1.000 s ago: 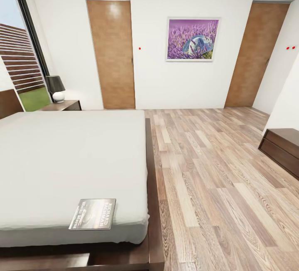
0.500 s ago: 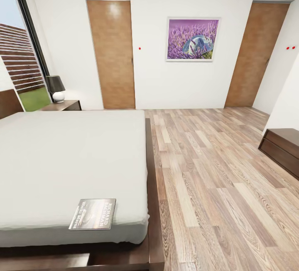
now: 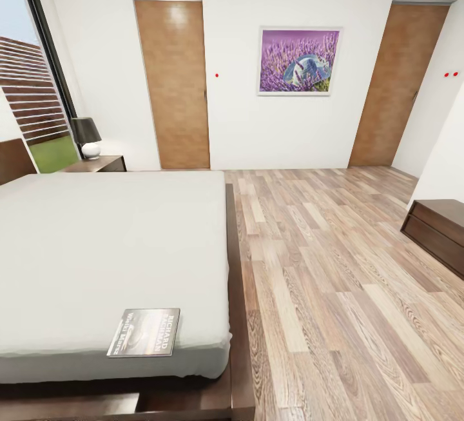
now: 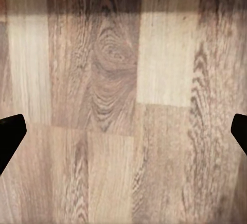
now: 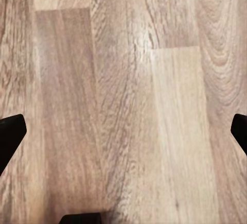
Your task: In the bedroom, move the book from the bed onto either nightstand, and place the two sandals side by side next to the bed.
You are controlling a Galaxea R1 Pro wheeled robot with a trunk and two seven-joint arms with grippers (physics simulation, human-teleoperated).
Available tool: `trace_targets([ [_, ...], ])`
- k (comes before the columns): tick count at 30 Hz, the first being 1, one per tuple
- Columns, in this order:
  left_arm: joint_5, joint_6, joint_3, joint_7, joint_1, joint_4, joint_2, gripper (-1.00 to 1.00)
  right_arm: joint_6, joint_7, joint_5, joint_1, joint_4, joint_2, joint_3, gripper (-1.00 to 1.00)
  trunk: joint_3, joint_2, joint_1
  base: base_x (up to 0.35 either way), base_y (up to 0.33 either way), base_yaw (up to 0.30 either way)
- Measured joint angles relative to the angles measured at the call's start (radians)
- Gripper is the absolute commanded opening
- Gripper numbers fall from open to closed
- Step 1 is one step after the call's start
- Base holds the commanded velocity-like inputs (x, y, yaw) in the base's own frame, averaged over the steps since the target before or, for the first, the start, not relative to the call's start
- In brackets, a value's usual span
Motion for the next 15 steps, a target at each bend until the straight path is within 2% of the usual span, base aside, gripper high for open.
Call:
trace_targets([
  [8, 0.000, 0.000, 0.000, 0.001, 0.001, 0.001, -0.004, 1.00, -0.001, 0.000, 0.000, 0.000, -0.002, -0.001, 0.001, 1.00, 0.000, 0.000, 0.000, -0.076, 0.002, 0.000],
  [15, -0.001, 0.000, 0.000, 0.002, 0.002, 0.001, -0.019, 1.00, -0.001, 0.000, -0.001, 0.000, -0.002, -0.001, 0.001, 1.00, 0.000, 0.000, 0.000, -0.175, 0.062, 0.000],
])
